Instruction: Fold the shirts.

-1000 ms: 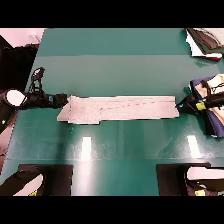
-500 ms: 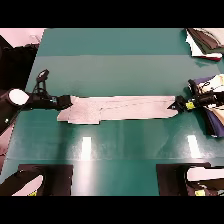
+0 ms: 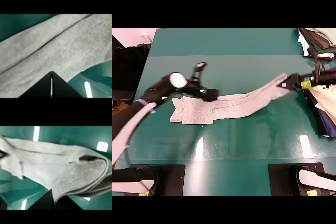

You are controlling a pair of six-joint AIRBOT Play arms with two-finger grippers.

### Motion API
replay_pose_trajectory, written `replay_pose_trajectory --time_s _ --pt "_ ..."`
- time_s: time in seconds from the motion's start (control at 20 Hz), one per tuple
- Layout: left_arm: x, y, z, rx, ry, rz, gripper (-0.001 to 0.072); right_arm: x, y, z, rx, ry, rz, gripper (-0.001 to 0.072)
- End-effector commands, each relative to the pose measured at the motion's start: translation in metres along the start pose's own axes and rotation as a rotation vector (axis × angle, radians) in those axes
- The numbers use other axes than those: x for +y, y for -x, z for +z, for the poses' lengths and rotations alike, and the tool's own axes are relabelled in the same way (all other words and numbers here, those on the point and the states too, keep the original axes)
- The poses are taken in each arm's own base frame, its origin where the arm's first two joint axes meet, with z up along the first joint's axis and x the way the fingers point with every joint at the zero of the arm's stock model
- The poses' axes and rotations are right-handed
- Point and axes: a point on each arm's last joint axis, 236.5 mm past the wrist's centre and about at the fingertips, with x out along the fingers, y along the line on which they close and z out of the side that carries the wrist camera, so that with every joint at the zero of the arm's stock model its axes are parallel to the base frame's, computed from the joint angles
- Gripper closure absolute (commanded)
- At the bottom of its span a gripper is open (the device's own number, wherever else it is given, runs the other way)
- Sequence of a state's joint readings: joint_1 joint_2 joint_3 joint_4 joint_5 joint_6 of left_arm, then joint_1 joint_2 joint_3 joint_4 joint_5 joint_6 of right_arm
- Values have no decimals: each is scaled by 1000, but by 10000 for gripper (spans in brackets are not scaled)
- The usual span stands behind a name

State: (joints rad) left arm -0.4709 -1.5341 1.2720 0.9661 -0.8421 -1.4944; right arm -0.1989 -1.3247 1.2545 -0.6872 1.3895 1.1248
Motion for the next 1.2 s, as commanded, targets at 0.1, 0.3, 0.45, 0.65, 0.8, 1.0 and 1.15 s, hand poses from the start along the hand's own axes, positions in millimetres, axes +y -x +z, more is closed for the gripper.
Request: replay_pose_trajectory --time_s 0.1,0.3,0.45,0.65,0.8,1.0,1.15 --pt "-39 -93 -15 124 -90 -41 688 132 -5 18 1 247 136 702" --pt "-40 -97 -11 117 -81 -48 689 178 -20 10 59 328 191 701" --pt "-40 -96 -12 124 -82 -48 689 195 -32 2 97 364 218 701" --pt "-21 -69 -6 143 -124 8 690 205 -53 -8 142 377 241 701" --pt "4 -14 22 84 -205 118 690 211 -74 -15 171 380 256 702" --pt "56 95 52 5 -241 313 689 226 -111 -27 196 392 279 702" --pt "91 184 62 -75 -225 463 689 236 -153 -41 218 415 294 702"
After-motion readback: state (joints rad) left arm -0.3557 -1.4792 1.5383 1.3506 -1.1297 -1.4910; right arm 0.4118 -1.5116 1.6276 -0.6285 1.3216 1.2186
